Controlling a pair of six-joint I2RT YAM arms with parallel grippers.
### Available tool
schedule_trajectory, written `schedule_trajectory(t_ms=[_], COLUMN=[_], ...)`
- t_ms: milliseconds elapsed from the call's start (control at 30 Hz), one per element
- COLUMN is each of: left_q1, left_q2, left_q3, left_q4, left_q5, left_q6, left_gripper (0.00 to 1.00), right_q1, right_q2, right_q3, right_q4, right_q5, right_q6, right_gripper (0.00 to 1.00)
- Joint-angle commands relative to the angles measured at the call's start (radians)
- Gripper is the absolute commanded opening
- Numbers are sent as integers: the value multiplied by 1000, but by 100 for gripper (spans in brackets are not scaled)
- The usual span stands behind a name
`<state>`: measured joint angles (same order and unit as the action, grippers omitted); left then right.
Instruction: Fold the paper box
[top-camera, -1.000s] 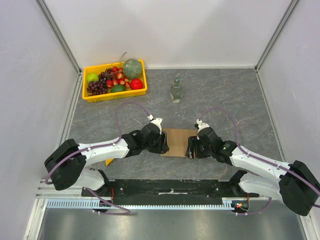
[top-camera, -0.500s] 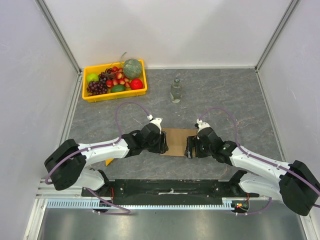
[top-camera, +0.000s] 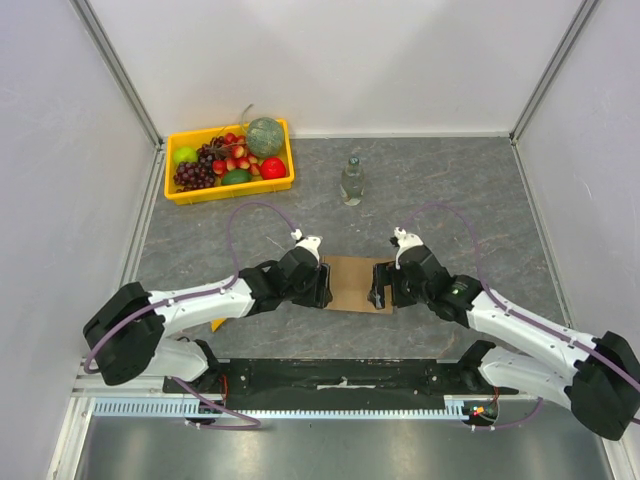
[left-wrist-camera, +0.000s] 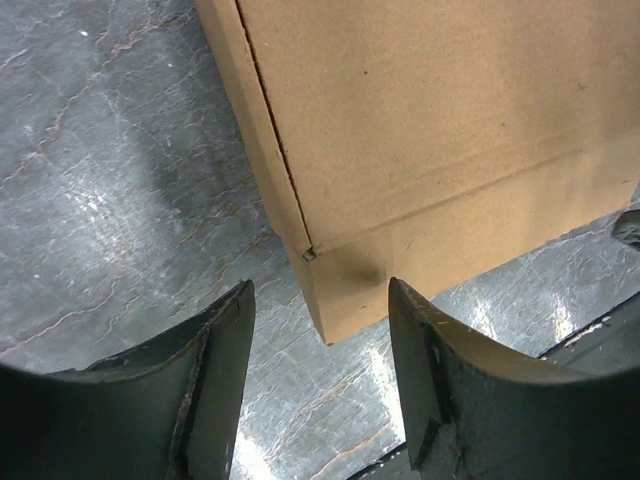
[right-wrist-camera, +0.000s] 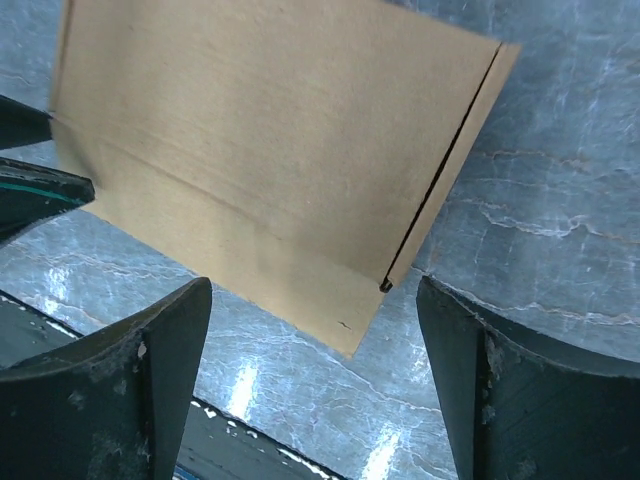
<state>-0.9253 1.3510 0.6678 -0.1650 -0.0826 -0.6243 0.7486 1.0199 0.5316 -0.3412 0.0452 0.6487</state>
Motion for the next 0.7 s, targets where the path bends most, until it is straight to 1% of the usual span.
schedule_trajectory(t_ms=[0, 267, 400, 467, 533, 600, 667], left_q1=[-3, -3, -3, -3, -9, -27, -47], left_q2=[-59, -122, -162, -177, -182, -176, -167], left_q3=[26, 39, 47, 46, 46, 46, 44], left_q4=[-27, -57, -65, -64, -56, -41, -24], left_q5=[-43, -49, -51, -43, -36, -37, -43], left_q6=[35, 38, 40, 34, 17, 11, 5], left_gripper=[63, 64, 63, 61, 57, 52, 44], right_q1=[-5, -9, -12, -23, -35, -55, -78], right_q2=[-38, -24, 14, 38, 71, 98, 133], right_q3=[90, 192, 234, 248, 258, 268, 274], right_q4=[-65, -81, -50, -24, 4, 39, 85], right_q5=[47, 110, 116, 99, 75, 45, 10], right_q6=[-44, -133, -193, -213, -228, -236, -239], right_gripper=[91, 91, 87, 83, 78, 70, 62])
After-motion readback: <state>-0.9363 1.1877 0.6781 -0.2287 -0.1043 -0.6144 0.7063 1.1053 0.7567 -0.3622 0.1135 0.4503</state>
